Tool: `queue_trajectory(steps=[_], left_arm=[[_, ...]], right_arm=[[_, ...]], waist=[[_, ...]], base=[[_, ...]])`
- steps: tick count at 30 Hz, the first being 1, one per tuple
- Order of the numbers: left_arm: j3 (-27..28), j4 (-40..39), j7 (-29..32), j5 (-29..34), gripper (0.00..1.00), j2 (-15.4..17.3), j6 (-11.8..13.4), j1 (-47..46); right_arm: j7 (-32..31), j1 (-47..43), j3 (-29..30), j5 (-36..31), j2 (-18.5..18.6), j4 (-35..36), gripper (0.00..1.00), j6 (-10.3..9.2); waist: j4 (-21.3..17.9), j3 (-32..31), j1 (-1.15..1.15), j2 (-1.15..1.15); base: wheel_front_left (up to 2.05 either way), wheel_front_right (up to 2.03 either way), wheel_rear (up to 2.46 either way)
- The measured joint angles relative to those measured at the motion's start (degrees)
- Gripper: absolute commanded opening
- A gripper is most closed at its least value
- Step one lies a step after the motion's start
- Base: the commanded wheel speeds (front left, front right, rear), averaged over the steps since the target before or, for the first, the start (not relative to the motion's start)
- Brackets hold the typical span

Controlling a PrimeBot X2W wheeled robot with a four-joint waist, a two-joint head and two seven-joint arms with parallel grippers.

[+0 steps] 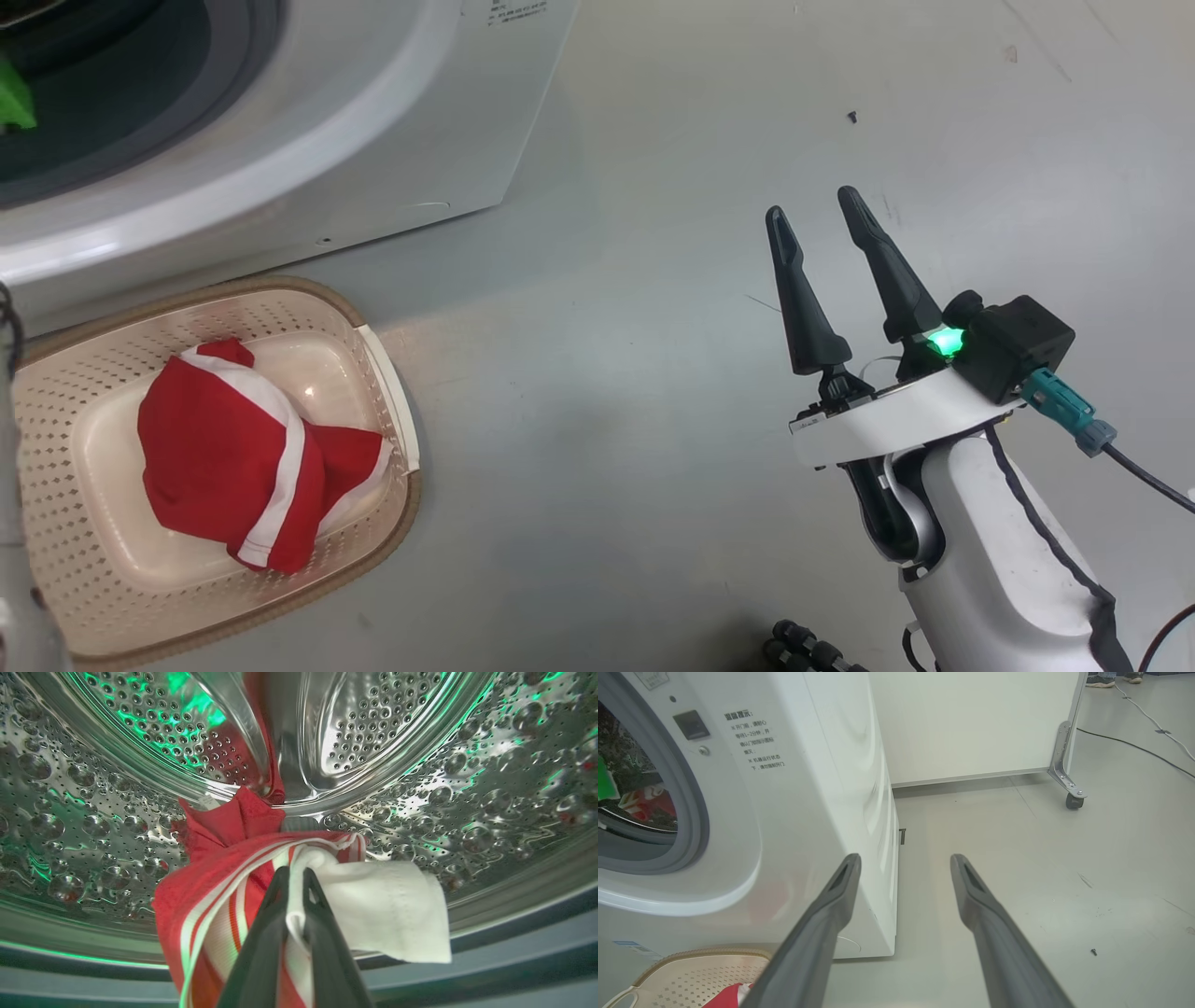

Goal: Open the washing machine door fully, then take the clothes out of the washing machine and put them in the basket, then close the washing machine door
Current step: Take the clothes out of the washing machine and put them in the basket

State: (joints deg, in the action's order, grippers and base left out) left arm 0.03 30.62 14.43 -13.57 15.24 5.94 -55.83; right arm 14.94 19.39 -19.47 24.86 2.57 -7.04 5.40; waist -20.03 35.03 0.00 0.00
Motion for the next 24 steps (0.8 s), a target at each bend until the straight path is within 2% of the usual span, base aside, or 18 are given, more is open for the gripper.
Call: queue_trajectory(steps=[4,24], left_arm=[[0.3,-1.1,-4.5,-1.2,0.0,-2.3,0.1,2.9],[-1.6,-6.4,-24.0,-0.5,0.0,-9.2,0.3,17.8]], right_arm=[[0.0,0.0,0.4,-0.8,0.0,-0.4,1.0,0.0],[0.0,-4.1,3.5,-6.6,0.1,-3.0,1.0,0.07]], waist=[[0.8,-1.2,0.0,0.0],[6.0,-9.3,0.0,0.0]], base=[[0.0,0.0,0.0],[0.0,0.0,0.0]])
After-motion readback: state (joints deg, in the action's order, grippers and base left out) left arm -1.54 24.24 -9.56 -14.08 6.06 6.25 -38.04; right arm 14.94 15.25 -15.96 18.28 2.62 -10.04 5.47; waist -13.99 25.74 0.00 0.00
